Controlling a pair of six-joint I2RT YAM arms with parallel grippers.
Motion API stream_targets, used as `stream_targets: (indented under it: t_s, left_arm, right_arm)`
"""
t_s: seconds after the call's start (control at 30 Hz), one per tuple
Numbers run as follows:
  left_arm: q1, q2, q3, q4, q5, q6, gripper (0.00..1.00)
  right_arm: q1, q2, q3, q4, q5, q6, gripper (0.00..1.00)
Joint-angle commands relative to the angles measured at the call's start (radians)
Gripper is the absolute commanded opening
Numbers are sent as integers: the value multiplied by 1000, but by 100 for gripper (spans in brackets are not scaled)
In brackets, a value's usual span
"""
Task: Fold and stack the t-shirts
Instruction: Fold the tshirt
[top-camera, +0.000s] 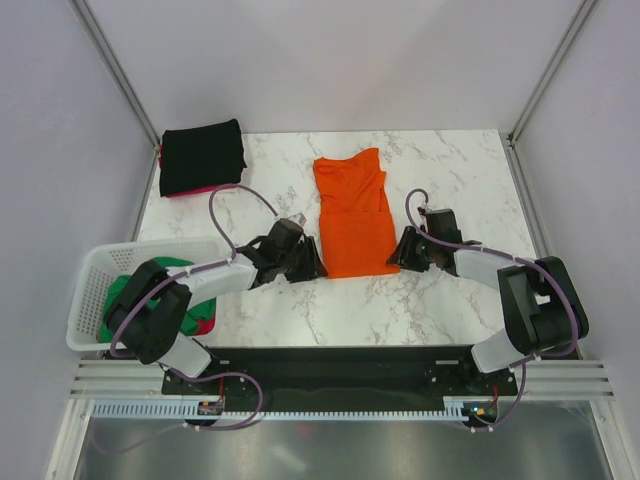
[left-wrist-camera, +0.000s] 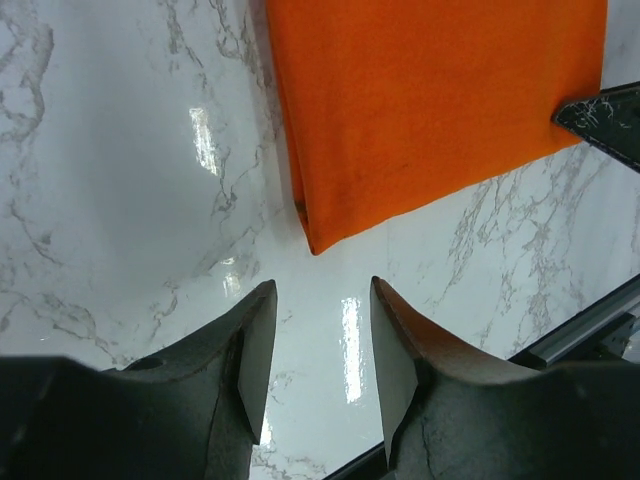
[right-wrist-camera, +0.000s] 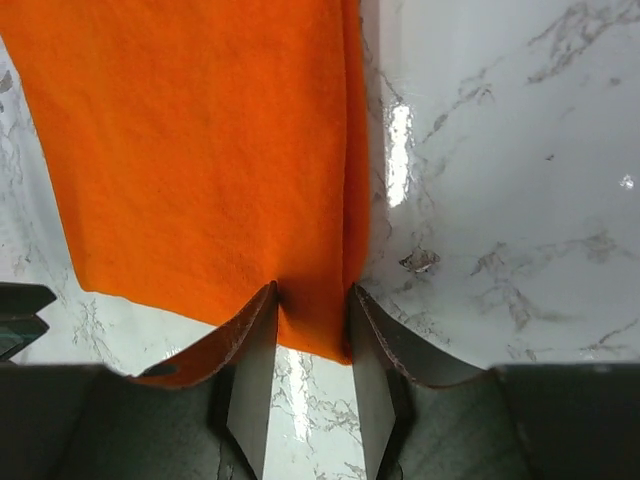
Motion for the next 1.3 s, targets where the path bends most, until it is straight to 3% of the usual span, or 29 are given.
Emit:
stream_targets:
  t_s: [0.0,0.13,0.3,0.5,0.97,1.13,1.17,1.27]
  left_arm:
    - [-7,13,-31,171,7,-87,50]
    - [-9,32,-63,226,-4,-104,55]
    - [-16,62,-75,254,0,-111,54]
    - [-23,93,-89,288,-1,-119,49]
    - [-24,147,-80,295,-38,-128,43]
    - [-35,165,-76,315,-47,-134,28]
    - [-38,165,-73,318,-50,-134,18]
    - [-49,148,-54,305,-50,-130,2]
  right_arm:
    - [3,39,-66,-8,-10,-5,41]
    - [-2,9,-86,-24,-6,-4,42]
    - [-9,-46,-81,-121,71,-18,59]
    - [-9,-63,-109,-132,68,1,58]
    - [-9,-8,-132,-74,23,16,34]
    - [-8,-7,-132,-75,22,18,21]
    - [-8,-10,-133,-75,20,18,18]
    - [-9,-33,-139,-83,4,31,0]
